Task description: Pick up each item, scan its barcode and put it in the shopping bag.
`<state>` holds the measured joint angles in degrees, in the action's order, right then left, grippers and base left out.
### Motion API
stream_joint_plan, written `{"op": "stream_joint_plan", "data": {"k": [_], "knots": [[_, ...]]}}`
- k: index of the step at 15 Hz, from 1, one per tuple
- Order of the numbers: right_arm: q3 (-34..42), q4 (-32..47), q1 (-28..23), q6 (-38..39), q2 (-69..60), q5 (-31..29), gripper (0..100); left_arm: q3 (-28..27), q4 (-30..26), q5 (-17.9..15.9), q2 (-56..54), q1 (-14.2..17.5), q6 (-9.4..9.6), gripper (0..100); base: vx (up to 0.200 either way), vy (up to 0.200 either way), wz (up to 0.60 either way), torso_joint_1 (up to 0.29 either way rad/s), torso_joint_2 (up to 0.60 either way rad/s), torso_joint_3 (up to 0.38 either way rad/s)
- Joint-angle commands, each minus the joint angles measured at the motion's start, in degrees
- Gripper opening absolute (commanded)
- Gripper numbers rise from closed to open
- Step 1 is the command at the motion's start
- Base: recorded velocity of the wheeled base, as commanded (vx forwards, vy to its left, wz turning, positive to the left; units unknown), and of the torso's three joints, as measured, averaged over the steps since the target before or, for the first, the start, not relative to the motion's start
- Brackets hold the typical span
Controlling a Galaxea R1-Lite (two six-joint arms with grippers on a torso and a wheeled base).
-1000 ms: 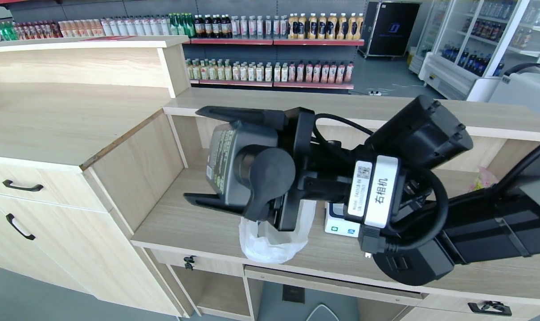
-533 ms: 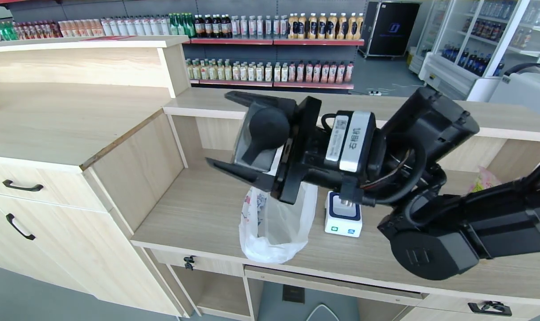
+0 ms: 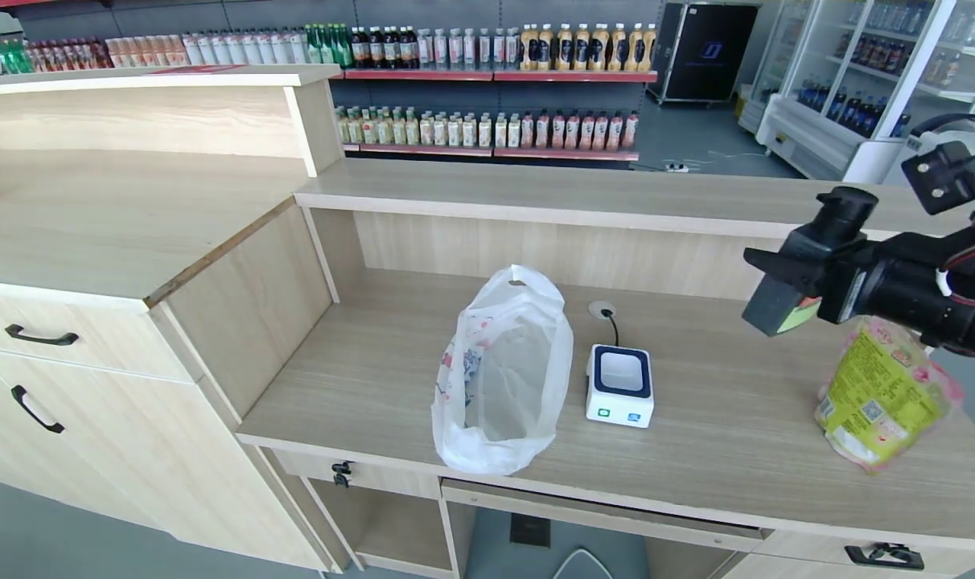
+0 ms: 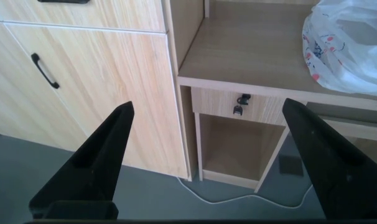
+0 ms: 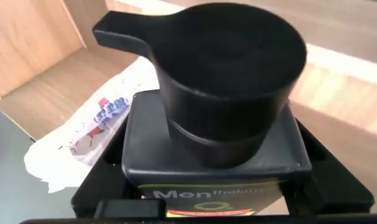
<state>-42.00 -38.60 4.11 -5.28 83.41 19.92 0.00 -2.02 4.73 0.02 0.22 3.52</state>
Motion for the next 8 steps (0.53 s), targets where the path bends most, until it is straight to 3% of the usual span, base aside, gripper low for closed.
{"op": "stream_joint_plan", "data": {"k": [1,4,8], "knots": [[4.73,9.77,-12.19,6.33,-5.45,-4.1,0,0.0,0.0,0.02,-0.02,0.04,-0.01,100,0.0,0.0,0.0,0.0,0.0,0.0],[4.82,22.34,-15.97,6.42,-8.44,-10.69,0,0.0,0.0,0.02,-0.02,0.04,-0.01,100,0.0,0.0,0.0,0.0,0.0,0.0],[4.56,26.91,-15.8,6.07,-8.79,-16.23,0,0.0,0.0,0.02,-0.02,0.04,-0.01,100,0.0,0.0,0.0,0.0,0.0,0.0]]}}
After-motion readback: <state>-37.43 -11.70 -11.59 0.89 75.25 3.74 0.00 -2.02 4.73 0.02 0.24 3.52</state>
